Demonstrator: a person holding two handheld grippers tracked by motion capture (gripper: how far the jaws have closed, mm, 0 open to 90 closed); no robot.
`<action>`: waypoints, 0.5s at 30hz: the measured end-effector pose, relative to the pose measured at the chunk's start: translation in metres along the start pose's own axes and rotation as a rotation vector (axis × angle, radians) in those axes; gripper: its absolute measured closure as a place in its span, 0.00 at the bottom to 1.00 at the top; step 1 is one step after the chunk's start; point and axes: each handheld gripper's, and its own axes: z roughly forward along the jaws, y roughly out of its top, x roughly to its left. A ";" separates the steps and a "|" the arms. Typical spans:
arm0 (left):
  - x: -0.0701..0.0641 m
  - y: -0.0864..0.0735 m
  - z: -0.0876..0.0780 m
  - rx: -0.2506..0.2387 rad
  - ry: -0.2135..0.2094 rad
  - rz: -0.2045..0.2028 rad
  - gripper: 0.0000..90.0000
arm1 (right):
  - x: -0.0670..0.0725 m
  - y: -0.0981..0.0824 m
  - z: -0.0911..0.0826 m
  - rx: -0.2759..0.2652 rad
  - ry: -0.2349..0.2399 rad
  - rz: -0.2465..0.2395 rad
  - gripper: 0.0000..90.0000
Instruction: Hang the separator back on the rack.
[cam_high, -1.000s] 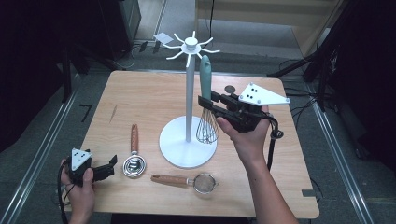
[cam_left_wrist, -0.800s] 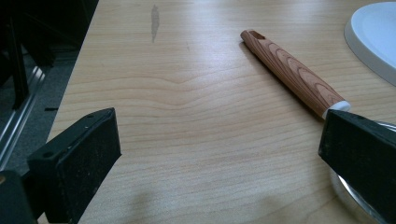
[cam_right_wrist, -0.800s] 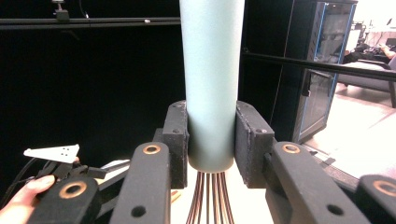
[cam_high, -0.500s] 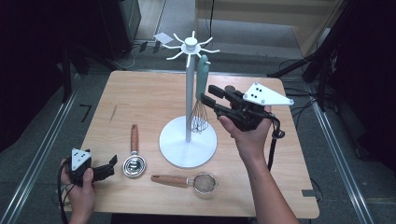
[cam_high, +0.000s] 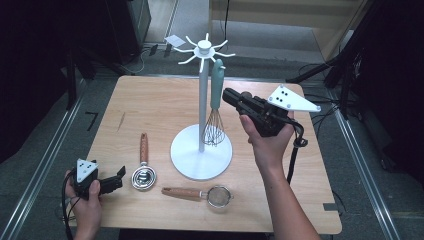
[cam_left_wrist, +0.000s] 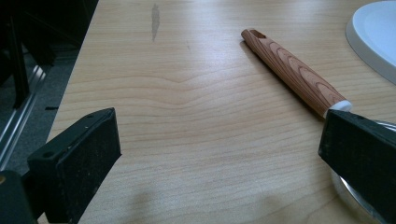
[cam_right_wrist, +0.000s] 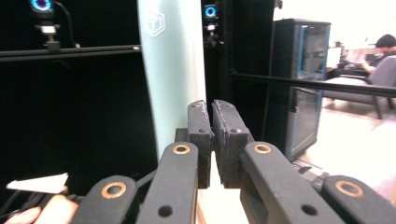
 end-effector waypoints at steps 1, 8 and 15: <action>0.000 0.000 0.000 0.000 0.000 0.000 0.00 | 0.001 0.001 0.002 -0.004 -0.020 -0.008 0.99; 0.000 0.000 0.000 0.000 0.000 0.000 0.00 | 0.008 0.012 0.010 -0.011 -0.042 -0.048 0.99; 0.000 0.000 0.000 0.001 -0.001 0.000 0.00 | 0.014 0.020 0.015 -0.030 -0.034 -0.053 0.99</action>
